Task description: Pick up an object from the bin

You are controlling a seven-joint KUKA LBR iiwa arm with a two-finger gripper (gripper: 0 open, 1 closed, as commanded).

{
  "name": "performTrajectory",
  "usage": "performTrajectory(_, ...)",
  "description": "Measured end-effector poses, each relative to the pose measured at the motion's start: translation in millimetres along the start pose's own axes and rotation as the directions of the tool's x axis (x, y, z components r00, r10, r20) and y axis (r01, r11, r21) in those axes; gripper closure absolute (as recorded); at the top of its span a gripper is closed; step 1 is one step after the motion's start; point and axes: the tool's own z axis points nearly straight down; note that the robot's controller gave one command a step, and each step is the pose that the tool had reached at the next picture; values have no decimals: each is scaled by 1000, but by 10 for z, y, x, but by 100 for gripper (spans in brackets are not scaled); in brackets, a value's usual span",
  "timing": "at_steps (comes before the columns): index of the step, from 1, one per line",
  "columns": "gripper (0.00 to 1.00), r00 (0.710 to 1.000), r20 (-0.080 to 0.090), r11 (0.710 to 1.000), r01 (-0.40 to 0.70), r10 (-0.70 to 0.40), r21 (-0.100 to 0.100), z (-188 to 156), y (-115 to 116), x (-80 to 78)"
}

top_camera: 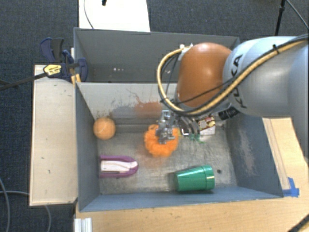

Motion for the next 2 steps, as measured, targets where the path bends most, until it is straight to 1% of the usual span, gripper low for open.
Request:
performTrajectory(1, 100, 999, 1, 999, -53, 53, -4, -12, -333, 46)
performTrajectory(2, 100, 994, -5, 994, -107, 107, 0, -486, -465, 6)
